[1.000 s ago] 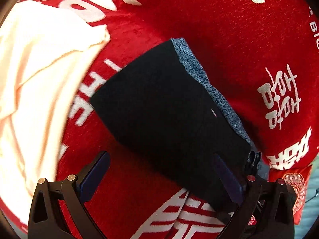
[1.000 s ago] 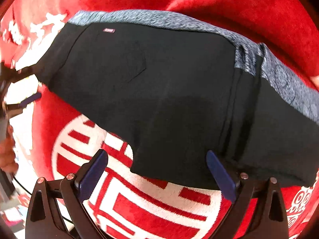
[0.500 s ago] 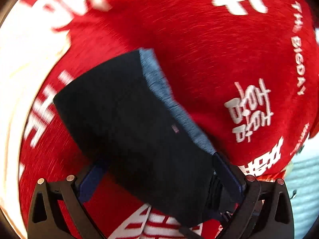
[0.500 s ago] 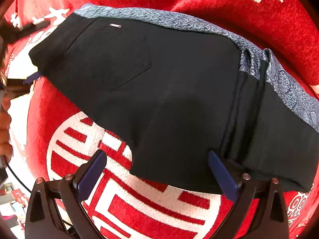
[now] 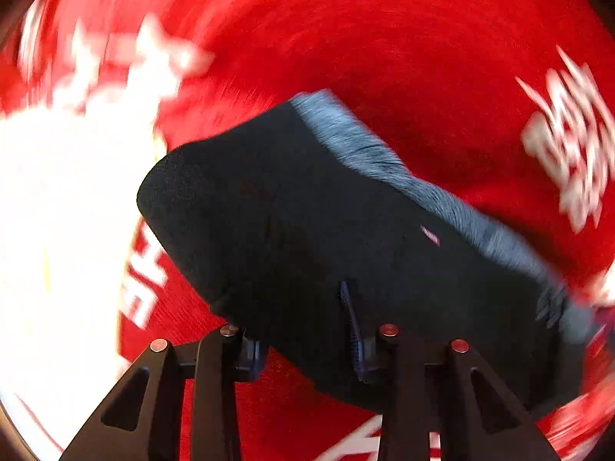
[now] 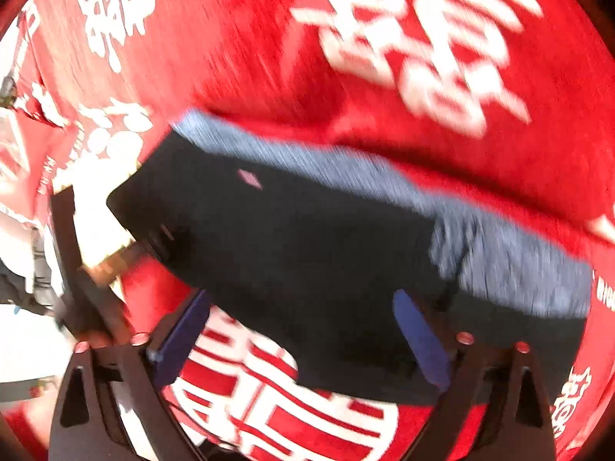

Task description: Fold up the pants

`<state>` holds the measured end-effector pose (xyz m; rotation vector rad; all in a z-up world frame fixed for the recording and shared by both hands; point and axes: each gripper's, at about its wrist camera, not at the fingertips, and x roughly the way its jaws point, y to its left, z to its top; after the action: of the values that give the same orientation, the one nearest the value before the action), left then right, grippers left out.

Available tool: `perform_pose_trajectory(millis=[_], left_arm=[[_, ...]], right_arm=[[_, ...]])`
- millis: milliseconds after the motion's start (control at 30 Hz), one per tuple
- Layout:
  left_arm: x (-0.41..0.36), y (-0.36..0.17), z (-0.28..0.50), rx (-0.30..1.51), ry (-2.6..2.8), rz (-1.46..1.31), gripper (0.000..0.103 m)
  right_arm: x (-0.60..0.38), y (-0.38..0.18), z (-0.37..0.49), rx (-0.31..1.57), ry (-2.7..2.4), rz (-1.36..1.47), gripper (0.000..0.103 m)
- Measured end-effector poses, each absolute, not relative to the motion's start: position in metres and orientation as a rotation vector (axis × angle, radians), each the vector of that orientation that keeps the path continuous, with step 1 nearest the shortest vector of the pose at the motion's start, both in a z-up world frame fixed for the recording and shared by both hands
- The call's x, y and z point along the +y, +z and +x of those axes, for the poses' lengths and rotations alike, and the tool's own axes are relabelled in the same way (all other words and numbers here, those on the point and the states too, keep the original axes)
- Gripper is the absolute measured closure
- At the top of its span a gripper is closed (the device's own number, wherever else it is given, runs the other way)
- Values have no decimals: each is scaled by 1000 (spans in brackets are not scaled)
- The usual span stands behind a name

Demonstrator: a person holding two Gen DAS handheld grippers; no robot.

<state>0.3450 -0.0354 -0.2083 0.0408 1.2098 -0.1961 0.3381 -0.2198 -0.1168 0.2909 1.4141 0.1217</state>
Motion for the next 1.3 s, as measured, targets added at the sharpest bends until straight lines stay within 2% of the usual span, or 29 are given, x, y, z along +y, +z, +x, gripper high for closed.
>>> perform_pose_trajectory(millis=[133, 300, 567, 633, 667, 800, 1000, 1300], left_arm=[[-73, -203, 318, 1098, -197, 310, 68], [-83, -205, 311, 1071, -185, 378, 68], [-80, -196, 298, 1035, -171, 423, 68], [-80, -195, 295, 1038, -170, 419, 68], [-81, -195, 295, 1049, -169, 420, 68], [-86, -181, 291, 998, -195, 439, 68], [-113, -127, 265, 895, -278, 446, 68], [-197, -52, 197, 759, -491, 482, 68]], right_arm=[[-180, -108, 408, 1527, 309, 295, 8], [-103, -116, 455, 1632, 473, 157, 8], [-26, -191, 471, 1950, 536, -59, 9], [-33, -200, 469, 1984, 523, -55, 48], [-44, -198, 469, 1980, 507, 3, 83], [-76, -163, 456, 1860, 554, 66, 85], [-152, -97, 415, 1642, 598, 270, 85], [-307, -22, 314, 1335, 554, 562, 84]])
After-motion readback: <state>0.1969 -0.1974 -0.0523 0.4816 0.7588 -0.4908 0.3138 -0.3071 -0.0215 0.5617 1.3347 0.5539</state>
